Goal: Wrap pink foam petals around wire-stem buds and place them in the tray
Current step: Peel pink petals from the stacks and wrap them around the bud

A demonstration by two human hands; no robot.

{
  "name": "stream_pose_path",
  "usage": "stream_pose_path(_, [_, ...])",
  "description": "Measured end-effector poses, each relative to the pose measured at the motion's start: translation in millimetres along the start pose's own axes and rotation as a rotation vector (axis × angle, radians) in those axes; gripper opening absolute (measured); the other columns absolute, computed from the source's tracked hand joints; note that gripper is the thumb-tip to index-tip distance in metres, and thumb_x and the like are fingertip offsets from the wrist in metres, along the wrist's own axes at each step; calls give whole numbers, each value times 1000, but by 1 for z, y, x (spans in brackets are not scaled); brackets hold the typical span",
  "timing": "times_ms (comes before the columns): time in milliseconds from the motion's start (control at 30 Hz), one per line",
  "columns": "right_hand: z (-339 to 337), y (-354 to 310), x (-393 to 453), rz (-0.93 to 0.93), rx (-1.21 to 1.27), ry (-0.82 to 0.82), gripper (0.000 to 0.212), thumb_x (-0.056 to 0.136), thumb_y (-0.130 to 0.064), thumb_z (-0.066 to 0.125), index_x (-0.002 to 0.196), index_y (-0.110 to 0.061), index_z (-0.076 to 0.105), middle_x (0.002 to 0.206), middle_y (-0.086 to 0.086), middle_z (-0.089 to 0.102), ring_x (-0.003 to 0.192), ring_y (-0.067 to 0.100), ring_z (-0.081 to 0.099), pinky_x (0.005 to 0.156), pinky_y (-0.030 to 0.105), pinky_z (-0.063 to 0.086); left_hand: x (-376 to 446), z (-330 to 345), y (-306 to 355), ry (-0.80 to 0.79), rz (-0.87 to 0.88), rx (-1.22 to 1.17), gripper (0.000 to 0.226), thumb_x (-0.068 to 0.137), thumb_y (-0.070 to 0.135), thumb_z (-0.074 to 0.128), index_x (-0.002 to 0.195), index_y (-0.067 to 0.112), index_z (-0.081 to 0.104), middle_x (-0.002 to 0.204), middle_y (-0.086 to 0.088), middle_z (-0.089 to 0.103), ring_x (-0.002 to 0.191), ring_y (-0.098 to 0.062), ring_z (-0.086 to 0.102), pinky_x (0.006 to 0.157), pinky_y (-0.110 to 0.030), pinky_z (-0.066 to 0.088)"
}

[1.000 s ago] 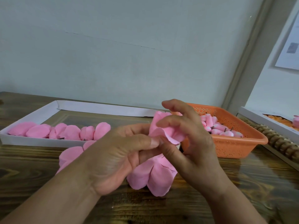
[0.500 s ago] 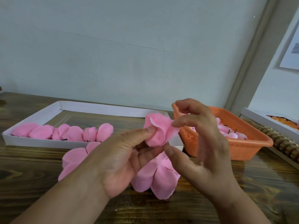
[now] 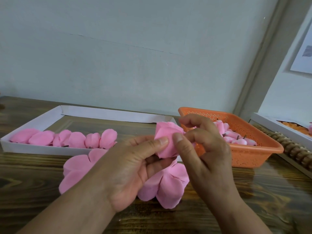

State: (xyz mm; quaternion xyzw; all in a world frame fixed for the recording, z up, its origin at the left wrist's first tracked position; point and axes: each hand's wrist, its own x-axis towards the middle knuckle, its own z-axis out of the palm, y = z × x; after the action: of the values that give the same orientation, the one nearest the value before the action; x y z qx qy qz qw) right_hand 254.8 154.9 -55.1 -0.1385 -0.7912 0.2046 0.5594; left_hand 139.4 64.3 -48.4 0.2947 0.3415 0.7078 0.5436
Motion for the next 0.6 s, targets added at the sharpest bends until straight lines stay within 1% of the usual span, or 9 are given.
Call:
stream_pose_path(133, [1, 2, 1, 28, -6, 7, 33, 84, -33, 50, 63, -12, 63, 102, 2, 60, 101, 2, 55, 85, 15, 40, 1, 1, -1, 49, -5, -6, 45, 68, 10, 64, 107, -13, 62, 108, -27, 68, 100, -29, 69, 76, -28, 59])
stream_pose_path(200, [0, 1, 0, 66, 30, -11, 28, 82, -32, 54, 64, -12, 64, 103, 2, 60, 102, 1, 55, 85, 13, 39, 1, 2, -2, 63, 1, -24, 45, 68, 9, 64, 106, -15, 61, 108, -27, 68, 103, -30, 68, 79, -31, 58])
stream_pose_path(267, [-1, -1, 1, 112, 64, -24, 17, 78, -22, 62, 62, -14, 62, 103, 2, 61, 101, -1, 55, 84, 10, 38, 2, 1, -3, 57, 8, -14, 43, 70, 9, 63, 106, -14, 60, 109, -26, 68, 106, -31, 66, 82, -32, 56])
stream_pose_path(333, [-1, -3, 2, 132, 59, -25, 12, 74, -14, 62, 62, -12, 61, 97, 1, 62, 96, -2, 56, 81, 8, 37, 2, 0, -3, 52, 18, 10, 42, 71, 9, 63, 107, -14, 61, 110, -26, 68, 107, -31, 66, 84, -33, 56])
stream_pose_path(400, [-1, -4, 3, 155, 64, -35, 10, 72, -12, 61, 62, -9, 61, 83, -3, 64, 84, 2, 57, 76, 10, 39, 2, 0, -4, 62, 40, 29, 44, 70, 9, 63, 107, -14, 61, 109, -26, 68, 107, -32, 66, 86, -35, 55])
stream_pose_path(433, [-2, -5, 3, 178, 85, -45, 9, 71, -13, 61, 62, -11, 61, 74, -8, 62, 75, 4, 56, 70, 10, 39, 2, 0, -4, 68, 52, 40, 44, 69, 10, 63, 107, -13, 61, 109, -26, 68, 106, -32, 66, 86, -36, 54])
stream_pose_path(500, [-2, -9, 3, 234, 141, -53, 10, 68, -13, 61, 59, -15, 59, 59, -10, 57, 58, 3, 51, 57, 9, 38, 2, 1, -5, 80, 68, 53, 43, 67, 10, 63, 104, -12, 63, 106, -25, 69, 104, -30, 67, 85, -35, 55])
stream_pose_path(600, [-3, -11, 3, 265, 173, -34, 17, 69, -5, 67, 57, -13, 59, 52, -8, 53, 47, 1, 45, 46, 10, 36, 2, 2, -5, 102, 84, 56, 42, 65, 11, 64, 102, -10, 65, 104, -25, 70, 95, -27, 70, 80, -31, 57])
